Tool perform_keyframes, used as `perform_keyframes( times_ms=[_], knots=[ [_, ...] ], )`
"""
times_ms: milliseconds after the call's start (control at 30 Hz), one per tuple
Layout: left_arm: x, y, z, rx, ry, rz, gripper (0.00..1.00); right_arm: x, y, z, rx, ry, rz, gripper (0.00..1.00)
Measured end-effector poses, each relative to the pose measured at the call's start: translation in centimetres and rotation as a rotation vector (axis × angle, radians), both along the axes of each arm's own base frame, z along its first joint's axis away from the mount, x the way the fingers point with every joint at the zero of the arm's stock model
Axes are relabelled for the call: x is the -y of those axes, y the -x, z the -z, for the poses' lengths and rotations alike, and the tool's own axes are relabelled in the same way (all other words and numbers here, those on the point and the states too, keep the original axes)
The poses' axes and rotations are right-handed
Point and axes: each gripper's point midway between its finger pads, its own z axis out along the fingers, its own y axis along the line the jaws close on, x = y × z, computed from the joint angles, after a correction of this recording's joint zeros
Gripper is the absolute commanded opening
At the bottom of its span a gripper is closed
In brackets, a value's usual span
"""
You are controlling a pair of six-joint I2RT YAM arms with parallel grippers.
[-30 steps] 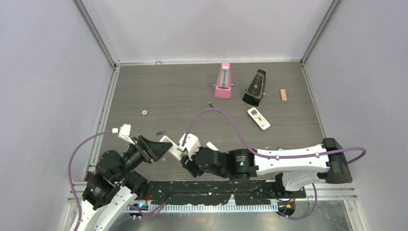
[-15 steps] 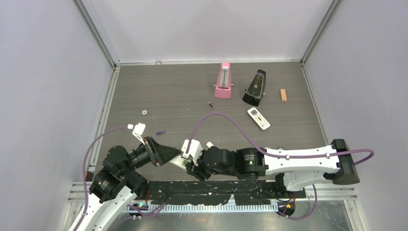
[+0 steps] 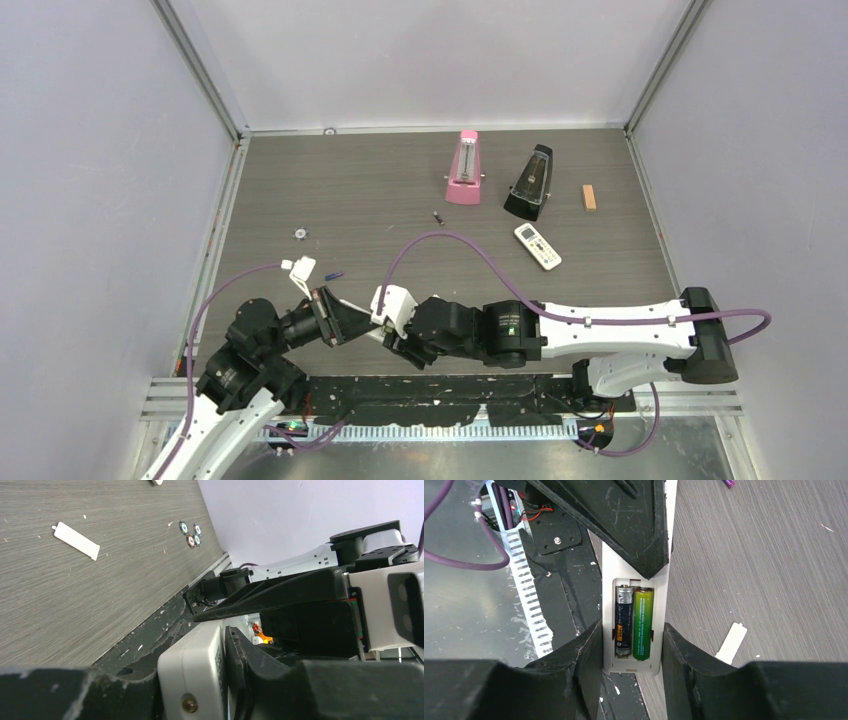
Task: Load the batteries into the remote control
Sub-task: Adjust the remote control.
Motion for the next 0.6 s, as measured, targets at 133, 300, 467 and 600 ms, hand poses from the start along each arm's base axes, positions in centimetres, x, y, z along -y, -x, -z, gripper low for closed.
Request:
perform_keyframes(
  times_ms=[133,300,467,600],
  knots=[
    [0.2,0.0,-0.1,-0.032,0.018,0.000,0.20,-0.1,-0.4,0.7,0.013,0.025,0.005,0.15],
    [0.3,-0.2,0.7,-0.055,0.011,-0.003,0.16,0.1,-0.6,1.3,0.016,0.048,0.012,0.17],
    [0.3,-0.3,0.8,-0.069,0.020,-0.011,0.00,0.2,-0.8,1.3,0.019,0.051,0.026,0.46],
    [0.3,-0.8,1.2,-0.070,0.018,-0.031,0.00,0.2,-1.2,1.2,0.012,0.041,0.060,0.72]
  ],
)
